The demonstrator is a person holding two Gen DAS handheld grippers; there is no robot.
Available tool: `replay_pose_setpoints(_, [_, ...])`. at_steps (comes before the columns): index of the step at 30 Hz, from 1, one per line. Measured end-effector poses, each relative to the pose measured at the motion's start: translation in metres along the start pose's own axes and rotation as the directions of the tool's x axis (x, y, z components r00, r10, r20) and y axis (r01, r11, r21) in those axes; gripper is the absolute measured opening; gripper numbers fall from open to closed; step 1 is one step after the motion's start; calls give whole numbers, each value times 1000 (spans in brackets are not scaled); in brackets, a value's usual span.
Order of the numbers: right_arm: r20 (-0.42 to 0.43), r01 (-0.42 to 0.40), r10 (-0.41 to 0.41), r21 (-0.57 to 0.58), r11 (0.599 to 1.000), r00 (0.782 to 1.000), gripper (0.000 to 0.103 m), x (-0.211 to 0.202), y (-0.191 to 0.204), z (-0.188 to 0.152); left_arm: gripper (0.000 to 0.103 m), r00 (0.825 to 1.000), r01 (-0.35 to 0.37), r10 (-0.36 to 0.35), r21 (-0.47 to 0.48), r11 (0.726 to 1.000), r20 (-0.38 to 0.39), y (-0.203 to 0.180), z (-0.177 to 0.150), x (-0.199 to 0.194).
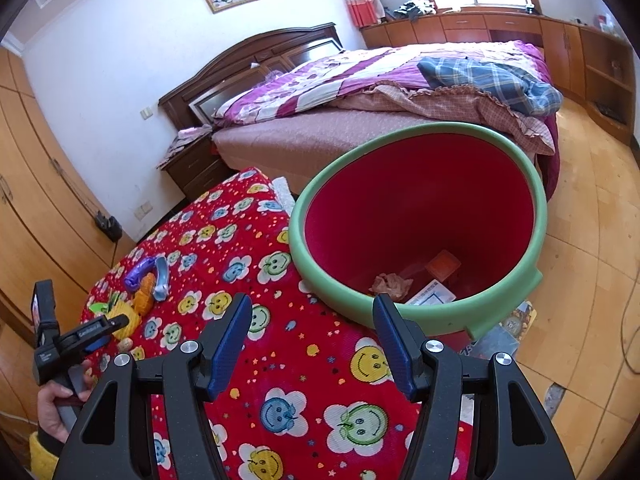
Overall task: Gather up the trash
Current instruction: 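Move both open tools back over the bedspread toys, then grasp the long yellow ridged sponge with the left gripper and lift it, then grasp the orange bow-shaped cloth with the right gripper while the left holds the sponge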
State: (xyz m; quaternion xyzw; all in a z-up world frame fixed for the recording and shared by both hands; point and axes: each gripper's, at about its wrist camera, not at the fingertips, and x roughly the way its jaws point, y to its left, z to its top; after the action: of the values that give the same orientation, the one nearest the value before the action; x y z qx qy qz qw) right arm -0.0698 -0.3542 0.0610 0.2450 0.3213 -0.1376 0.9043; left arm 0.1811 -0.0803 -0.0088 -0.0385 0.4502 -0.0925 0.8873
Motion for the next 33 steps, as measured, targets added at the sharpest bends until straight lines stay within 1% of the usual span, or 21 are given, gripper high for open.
replay_pose_setpoints(2, [-6, -3, 3, -11, 1000, 1000, 64, 1, 5, -1, 72, 1000, 1, -1, 7, 1000, 10, 0, -3, 0])
replay_pose_setpoints(3, [-8, -6, 6, -18, 1000, 1000, 64, 1, 8, -1, 71, 1000, 15, -15, 4, 1000, 11, -2, -2, 0])
replay_pose_setpoints(4, [-10, -11, 10, -27, 1000, 1000, 64, 1, 13, -1, 67, 999, 50, -50, -4, 999, 5, -2, -3, 1])
replay_pose_setpoints(5, [-11, -13, 13, -37, 999, 1000, 64, 2, 16, -1, 62, 998, 61, -61, -7, 998, 6, -4, -2, 1])
replay_pose_setpoints(6, [-12, -16, 15, -47, 999, 1000, 64, 2, 20, -1, 61, 998, 65, -65, -10, 998, 11, -4, -3, 0])
replay_pose_setpoints(7, [-14, -19, 18, -60, 998, 1000, 64, 3, 25, 0, 56, 997, 73, -73, -10, 997, 14, -5, -3, 0])
replay_pose_setpoints(8, [-16, -21, 20, -68, 997, 1000, 64, 4, 29, 0, 46, 996, 89, -89, -8, 996, 18, -5, -3, -1])
replay_pose_setpoints(9, [-19, -23, 22, -76, 997, 1000, 64, 5, 32, 0, 41, 993, 118, -117, -8, 993, 15, -5, -4, -1])
replay_pose_setpoints(11, [-27, -30, 27, -94, 995, 999, 64, 8, 41, 1, 21, 983, 183, -183, -23, 983, -1, -6, -5, 0])
replay_pose_setpoints(13, [-38, -37, 33, -114, 993, 999, 64, 12, 51, 1, 13, 975, 223, -223, -21, 975, 5, -7, -6, -3])
replay_pose_setpoints(18, [-64, -58, 48, -165, 985, 997, 64, 25, 75, 3, 11, 966, 258, -258, 4, 966, 31, -6, -4, -16])
replay_pose_setpoints(21, [-80, -83, 68, -197, 977, 994, 64, 34, 93, 4, 11, 972, 229, -230, 24, 973, 56, 1, 5, -27])
replay_pose_setpoints(23, [-90, -105, 86, -221, 970, 992, 64, 41, 107, 5, 11, 979, 188, -191, 38, 981, 76, 8, 14, -33])
replay_pose_setpoints(26, [-108, -141, 117, -256, 956, 987, 64, 54, 129, 4, 11, 985, 107, -111, 35, 994, 129, 29, 25, -43])
replay_pose_setpoints(29, [-129, -185, 155, -277, 943, 980, 64, 67, 150, 2, 11, 985, 31, -34, 19, 999, 167, 49, 31, -45])
replay_pose_setpoints(32, [-165, -238, 197, -286, 928, 966, 64, 84, 170, -3, 11, 984, 7, -5, -14, 1000, 177, 64, 32, -39])
replay_pose_setpoints(33, [-176, -253, 209, -287, 924, 962, 61, 89, 177, -5, 11, 984, 7, -2, -26, 1000, 177, 67, 31, -36])
